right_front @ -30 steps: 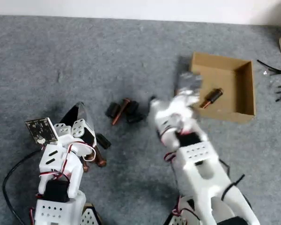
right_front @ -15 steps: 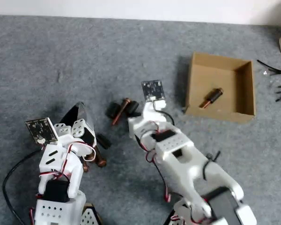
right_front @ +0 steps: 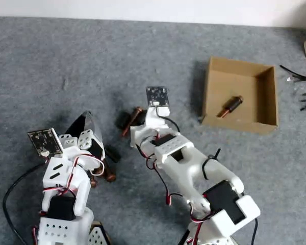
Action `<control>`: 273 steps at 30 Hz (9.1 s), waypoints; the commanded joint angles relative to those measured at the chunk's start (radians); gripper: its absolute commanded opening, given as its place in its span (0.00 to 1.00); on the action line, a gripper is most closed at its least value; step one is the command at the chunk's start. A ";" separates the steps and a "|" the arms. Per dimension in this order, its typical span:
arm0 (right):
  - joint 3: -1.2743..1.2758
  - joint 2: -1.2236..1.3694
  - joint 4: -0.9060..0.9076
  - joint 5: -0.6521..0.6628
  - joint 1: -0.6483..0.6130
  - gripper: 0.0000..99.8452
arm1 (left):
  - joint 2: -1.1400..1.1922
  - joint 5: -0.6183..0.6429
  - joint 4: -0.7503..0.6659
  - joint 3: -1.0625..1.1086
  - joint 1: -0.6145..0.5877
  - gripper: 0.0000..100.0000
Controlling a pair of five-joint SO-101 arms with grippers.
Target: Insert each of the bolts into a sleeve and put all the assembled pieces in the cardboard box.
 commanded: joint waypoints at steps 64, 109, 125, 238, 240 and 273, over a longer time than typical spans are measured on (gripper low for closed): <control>0.140 -0.598 0.648 0.901 0.357 0.04 | -0.008 -0.003 0.002 0.019 0.018 0.01; 0.171 -0.180 0.481 -0.296 0.295 0.28 | -0.008 -0.003 0.000 0.019 0.019 0.01; 0.110 -0.182 0.487 -0.293 0.372 0.16 | -0.008 -0.003 0.000 0.019 0.019 0.01; 0.602 -0.832 0.641 0.784 1.213 0.00 | -0.008 -0.003 0.005 0.019 0.019 0.01; 0.605 -0.832 0.638 0.825 1.279 0.00 | -0.008 -0.003 0.005 0.019 0.019 0.01; 0.438 -0.832 0.633 0.750 1.316 0.00 | -0.008 -0.003 0.005 0.019 0.019 0.01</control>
